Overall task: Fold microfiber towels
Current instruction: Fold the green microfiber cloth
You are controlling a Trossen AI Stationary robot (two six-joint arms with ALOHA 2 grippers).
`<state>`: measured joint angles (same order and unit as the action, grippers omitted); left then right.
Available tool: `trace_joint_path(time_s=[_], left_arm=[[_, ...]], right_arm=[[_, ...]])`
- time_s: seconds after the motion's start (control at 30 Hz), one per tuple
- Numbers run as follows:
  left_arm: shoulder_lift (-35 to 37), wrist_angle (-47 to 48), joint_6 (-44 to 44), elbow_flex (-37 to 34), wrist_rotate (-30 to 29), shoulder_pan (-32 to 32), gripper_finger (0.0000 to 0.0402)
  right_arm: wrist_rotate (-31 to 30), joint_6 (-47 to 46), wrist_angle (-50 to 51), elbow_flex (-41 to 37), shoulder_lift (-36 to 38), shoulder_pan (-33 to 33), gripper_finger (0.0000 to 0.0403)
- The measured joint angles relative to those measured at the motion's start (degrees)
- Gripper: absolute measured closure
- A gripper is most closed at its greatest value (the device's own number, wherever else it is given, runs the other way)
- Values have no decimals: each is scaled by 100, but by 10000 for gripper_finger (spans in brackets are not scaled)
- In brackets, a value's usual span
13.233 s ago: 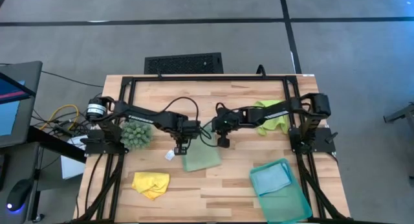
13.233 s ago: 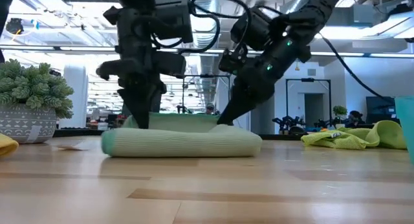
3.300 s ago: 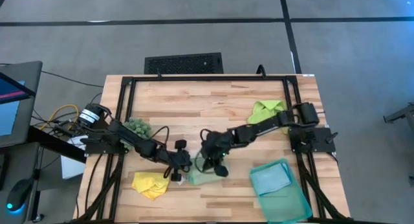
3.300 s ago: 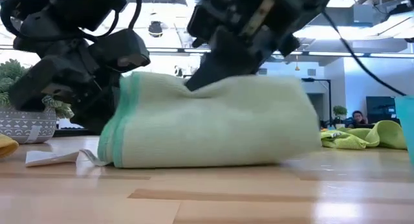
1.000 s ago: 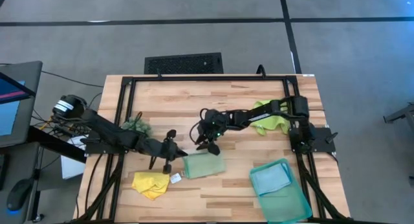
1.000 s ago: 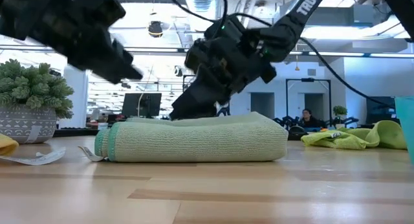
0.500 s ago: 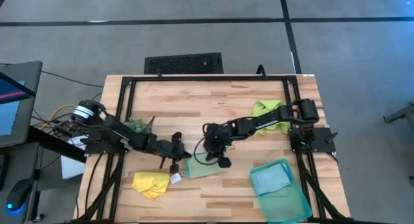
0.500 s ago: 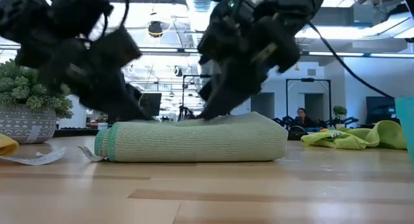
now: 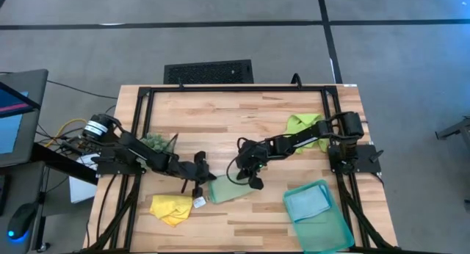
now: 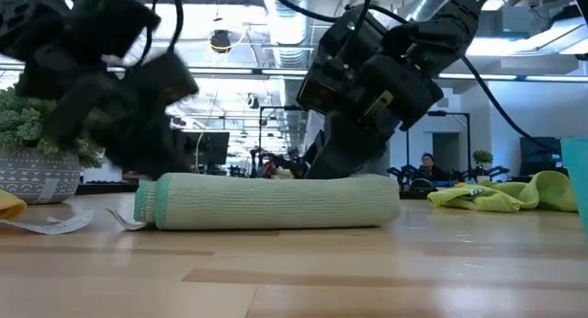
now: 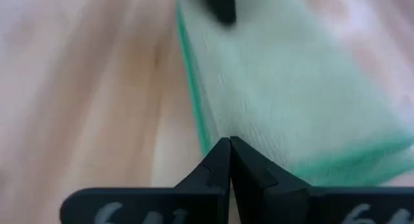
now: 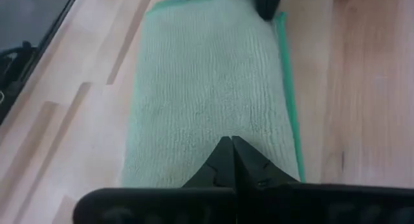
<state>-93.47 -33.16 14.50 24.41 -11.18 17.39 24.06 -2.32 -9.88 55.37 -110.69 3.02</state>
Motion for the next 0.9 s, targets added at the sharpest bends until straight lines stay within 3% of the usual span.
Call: trace_joint_path(time_s=[0.17,0.27,0.37,0.6,0.9], left_arm=[[443,-42,-361,242,-131,-26,401],[462,-87,-455,393,216,-35,401],[205,-40,-439,457,640,-8,401],[-282,237,60,448,429,106,401],[42,341,-224,445,404,142,401]], right_arm=[[-44,-70,-130,-63,0,-3,382],[-60,-63,-312,-63,12,-3,376],[-59,17,-354,-65,218,-3,381],[-163,-190,-302,-54,231,-2,385],[164,-374,-373,-40,-359,50,279]])
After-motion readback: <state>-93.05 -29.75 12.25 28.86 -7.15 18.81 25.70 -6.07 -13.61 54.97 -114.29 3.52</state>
